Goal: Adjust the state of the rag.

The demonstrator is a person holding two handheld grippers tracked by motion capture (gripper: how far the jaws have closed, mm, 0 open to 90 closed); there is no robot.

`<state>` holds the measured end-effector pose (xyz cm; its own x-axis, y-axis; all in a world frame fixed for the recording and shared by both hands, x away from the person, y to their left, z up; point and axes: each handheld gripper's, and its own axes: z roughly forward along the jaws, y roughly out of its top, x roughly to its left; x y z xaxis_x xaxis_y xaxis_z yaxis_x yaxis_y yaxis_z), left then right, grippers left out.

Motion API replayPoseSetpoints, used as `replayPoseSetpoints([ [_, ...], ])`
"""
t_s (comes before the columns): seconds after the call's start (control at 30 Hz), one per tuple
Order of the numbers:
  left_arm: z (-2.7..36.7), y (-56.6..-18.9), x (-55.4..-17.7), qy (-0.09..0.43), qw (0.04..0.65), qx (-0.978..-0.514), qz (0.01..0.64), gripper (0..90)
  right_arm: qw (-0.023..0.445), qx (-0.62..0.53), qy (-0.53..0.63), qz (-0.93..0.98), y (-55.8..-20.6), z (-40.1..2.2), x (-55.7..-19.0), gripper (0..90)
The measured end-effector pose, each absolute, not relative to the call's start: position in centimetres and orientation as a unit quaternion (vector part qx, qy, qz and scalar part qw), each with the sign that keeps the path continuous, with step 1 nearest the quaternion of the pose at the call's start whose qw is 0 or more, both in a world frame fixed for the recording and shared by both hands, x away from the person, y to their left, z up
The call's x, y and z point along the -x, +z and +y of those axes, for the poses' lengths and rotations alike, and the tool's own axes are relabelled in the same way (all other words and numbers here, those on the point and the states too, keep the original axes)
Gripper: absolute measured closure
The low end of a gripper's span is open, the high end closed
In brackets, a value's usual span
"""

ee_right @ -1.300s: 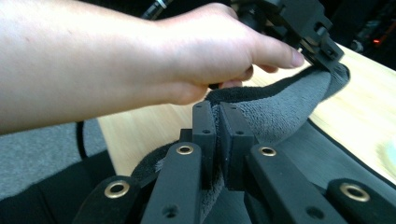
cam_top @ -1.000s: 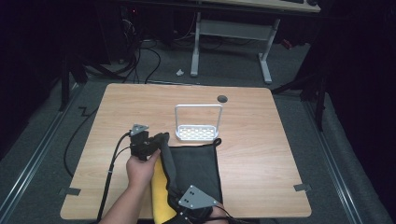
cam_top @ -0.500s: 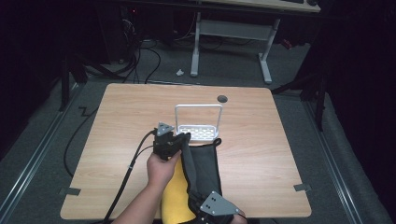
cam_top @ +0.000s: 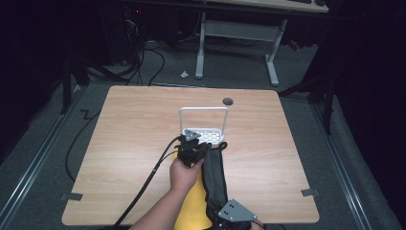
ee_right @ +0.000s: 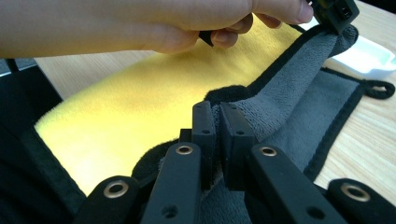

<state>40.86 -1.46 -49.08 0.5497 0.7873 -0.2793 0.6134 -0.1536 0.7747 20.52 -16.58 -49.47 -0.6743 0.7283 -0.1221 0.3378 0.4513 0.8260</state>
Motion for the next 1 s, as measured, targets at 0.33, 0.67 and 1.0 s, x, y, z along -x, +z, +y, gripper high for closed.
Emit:
replayPoseSetpoints([
  [0.33, -2.9, -50.0, -41.1, 0.076, 0.457, -0.755, 0.464, 81.3, 0.223, -0.350, 0.406, 0.814, -50.2, -17.8, -20.4, 77.0],
  [0.67, -2.3, -48.9, -39.8, 0.061, 0.492, -0.758, 0.425, 58.9, 0.256, -0.383, 0.436, 0.773, -48.9, -19.6, -20.8, 72.2],
  [1.0, 3.9, -49.6, -38.2, 0.083, 0.483, -0.761, 0.425, 60.8, 0.249, -0.387, 0.419, 0.782, -49.8, -19.4, -21.8, 72.7],
])
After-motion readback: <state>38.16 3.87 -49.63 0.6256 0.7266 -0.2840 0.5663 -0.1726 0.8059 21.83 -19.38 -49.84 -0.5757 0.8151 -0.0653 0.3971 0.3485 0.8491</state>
